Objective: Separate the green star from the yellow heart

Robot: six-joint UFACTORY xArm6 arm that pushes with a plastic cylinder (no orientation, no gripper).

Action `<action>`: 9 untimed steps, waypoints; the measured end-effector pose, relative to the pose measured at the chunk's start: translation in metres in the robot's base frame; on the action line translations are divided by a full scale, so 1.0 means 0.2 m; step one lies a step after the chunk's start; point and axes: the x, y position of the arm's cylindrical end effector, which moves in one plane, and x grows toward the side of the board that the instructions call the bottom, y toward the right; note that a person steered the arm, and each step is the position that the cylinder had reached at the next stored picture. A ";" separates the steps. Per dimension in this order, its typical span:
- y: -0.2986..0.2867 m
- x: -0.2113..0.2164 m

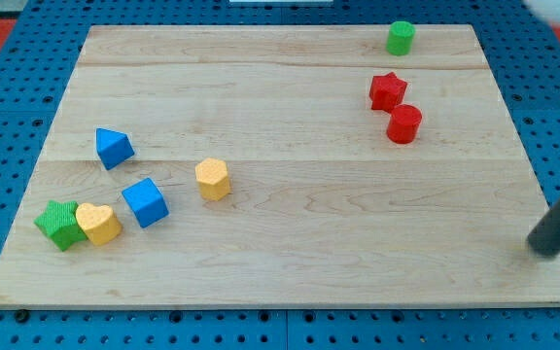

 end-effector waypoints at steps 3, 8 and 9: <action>-1.20 0.09; -2.35 0.05; -2.40 -0.18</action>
